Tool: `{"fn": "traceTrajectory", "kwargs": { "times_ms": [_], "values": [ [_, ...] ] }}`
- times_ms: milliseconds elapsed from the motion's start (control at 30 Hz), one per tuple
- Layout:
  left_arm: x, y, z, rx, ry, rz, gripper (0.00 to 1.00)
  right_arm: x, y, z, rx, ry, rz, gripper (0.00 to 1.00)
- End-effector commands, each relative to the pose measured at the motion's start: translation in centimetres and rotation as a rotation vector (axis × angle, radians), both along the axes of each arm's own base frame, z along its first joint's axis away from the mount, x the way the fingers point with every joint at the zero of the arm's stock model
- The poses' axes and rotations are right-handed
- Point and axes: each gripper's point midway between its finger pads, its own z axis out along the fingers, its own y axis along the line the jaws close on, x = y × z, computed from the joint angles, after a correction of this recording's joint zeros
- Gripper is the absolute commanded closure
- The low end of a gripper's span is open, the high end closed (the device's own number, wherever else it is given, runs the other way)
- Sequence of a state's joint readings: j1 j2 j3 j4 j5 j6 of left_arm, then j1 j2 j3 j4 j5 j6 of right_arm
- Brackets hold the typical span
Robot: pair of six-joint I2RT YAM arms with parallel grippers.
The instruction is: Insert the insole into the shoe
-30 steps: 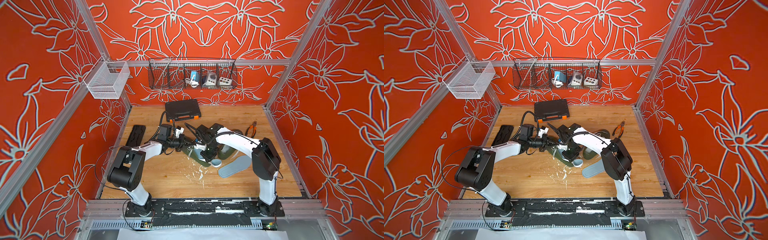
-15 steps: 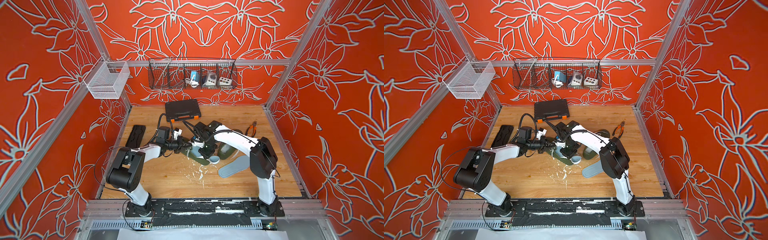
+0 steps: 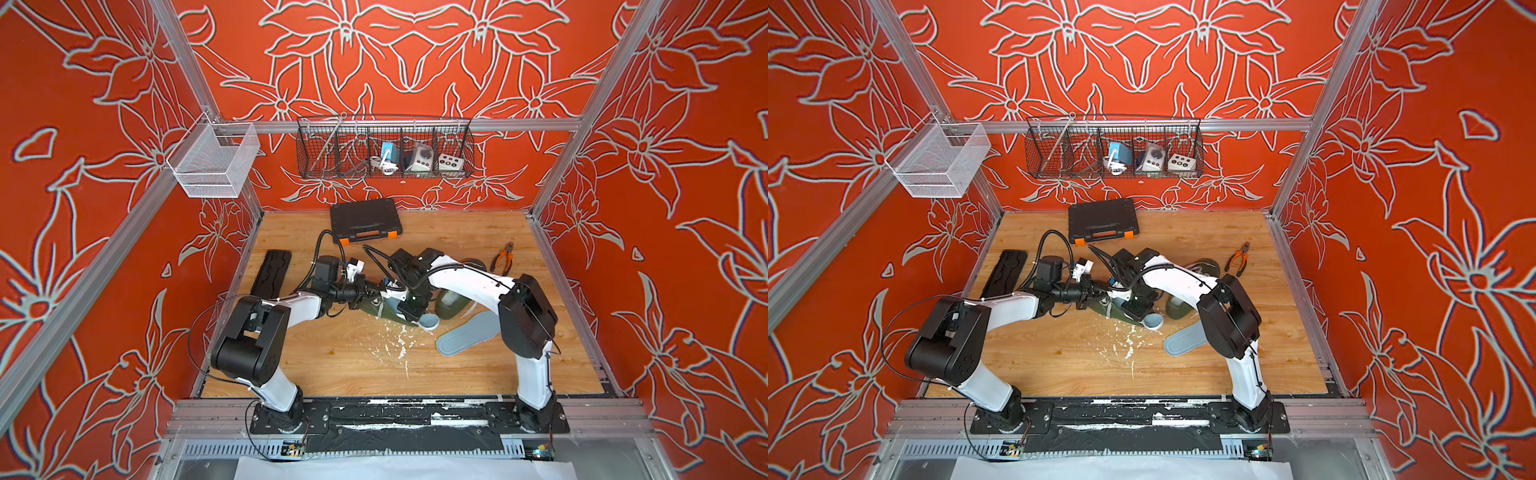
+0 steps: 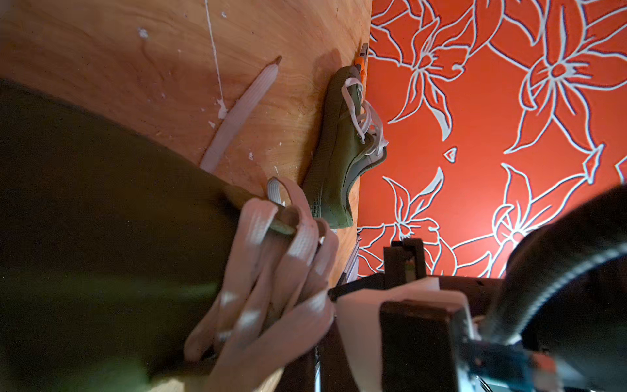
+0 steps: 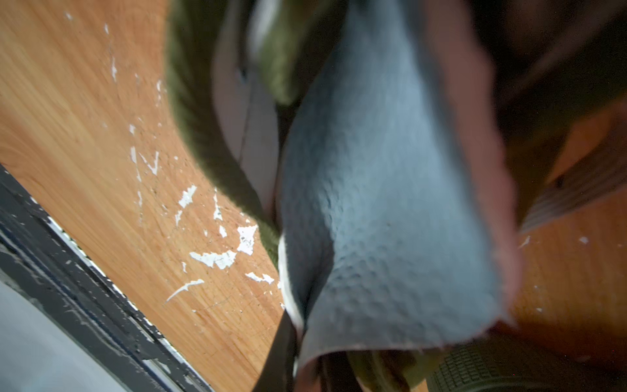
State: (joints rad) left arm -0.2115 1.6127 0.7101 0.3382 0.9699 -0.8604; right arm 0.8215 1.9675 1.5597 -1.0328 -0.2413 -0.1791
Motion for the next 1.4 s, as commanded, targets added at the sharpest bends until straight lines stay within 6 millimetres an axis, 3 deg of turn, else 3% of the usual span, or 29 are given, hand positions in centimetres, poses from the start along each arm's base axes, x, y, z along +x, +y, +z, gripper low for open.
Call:
{"fn": "traceTrajectory", "kwargs": {
  "times_ms": [0, 267, 367, 500, 600, 667, 733, 967, 1200, 1367],
  "values": [
    [0.6, -0.8, 2.7, -0.039, -0.091, -0.046, 1.0, -0.7, -1.1, 0.4, -0.007, -0.064, 0.157, 1.0],
    [1.2, -0.9, 3.0, -0.04, -0.098, -0.042, 1.0, -1.7, -1.8, 0.6, -0.021, -0.041, 0.217, 1.0],
    [1.3, -0.9, 3.0, -0.041, -0.098, -0.04, 1.0, -2.4, -3.3, 0.1, -0.075, -0.02, 0.256, 1.0],
    [1.2, -0.9, 2.7, -0.04, -0.091, -0.042, 1.0, -2.2, -3.5, 0.1, -0.069, -0.054, 0.306, 1.0],
    [1.1, -0.9, 2.5, -0.041, -0.087, -0.045, 1.0, 0.2, -3.1, 0.1, -0.093, -0.149, 0.278, 1.0],
    [1.1, -0.9, 2.6, -0.041, -0.089, -0.042, 1.0, 0.7, -2.6, 0.6, -0.076, -0.156, 0.257, 0.98],
    [1.1, -0.9, 2.6, -0.041, -0.089, -0.041, 1.0, 0.6, -2.0, 0.7, -0.039, -0.165, 0.26, 0.94],
    [1.0, -0.9, 2.5, -0.047, -0.088, -0.047, 1.0, -2.2, -1.5, 0.8, 0.047, -0.043, 0.356, 1.0],
    [0.3, -0.8, 2.1, -0.051, -0.076, -0.046, 1.0, -0.2, 1.1, 1.2, 0.124, -0.034, 0.313, 1.0],
    [-0.6, -0.6, 1.3, -0.05, -0.056, -0.044, 1.0, 1.2, 1.3, 0.6, 0.125, -0.03, 0.248, 1.0]
  ]
}}
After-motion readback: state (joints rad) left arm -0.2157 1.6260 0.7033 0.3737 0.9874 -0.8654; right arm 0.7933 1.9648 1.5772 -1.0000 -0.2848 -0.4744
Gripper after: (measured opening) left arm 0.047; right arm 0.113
